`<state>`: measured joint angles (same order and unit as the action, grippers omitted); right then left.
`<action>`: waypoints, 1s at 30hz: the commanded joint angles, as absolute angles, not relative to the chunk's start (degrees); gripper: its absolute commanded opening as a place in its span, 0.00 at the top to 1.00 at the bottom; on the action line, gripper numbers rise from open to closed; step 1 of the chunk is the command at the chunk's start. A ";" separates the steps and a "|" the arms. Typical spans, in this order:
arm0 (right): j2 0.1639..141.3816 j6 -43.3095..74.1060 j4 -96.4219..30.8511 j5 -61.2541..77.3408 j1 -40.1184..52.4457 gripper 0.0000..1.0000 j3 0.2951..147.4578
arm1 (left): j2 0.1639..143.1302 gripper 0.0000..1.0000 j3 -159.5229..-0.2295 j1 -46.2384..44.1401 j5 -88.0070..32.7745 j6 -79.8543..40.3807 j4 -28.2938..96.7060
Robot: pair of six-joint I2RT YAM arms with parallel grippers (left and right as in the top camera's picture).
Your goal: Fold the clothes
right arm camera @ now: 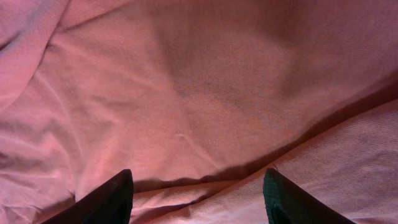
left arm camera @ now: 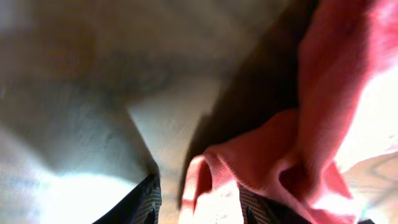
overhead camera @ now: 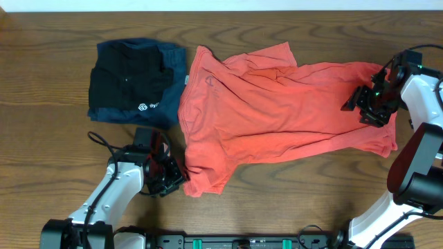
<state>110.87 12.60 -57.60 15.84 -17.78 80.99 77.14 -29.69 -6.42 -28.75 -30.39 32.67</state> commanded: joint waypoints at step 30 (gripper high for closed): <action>109.82 13.23 -57.41 16.51 -17.93 0.35 81.73 | 65.06 0.94 -47.62 -6.17 -17.06 -26.87 63.20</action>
<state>110.87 12.62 -57.52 16.08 -17.78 80.99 66.81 -46.89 -6.42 -20.14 -28.01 62.87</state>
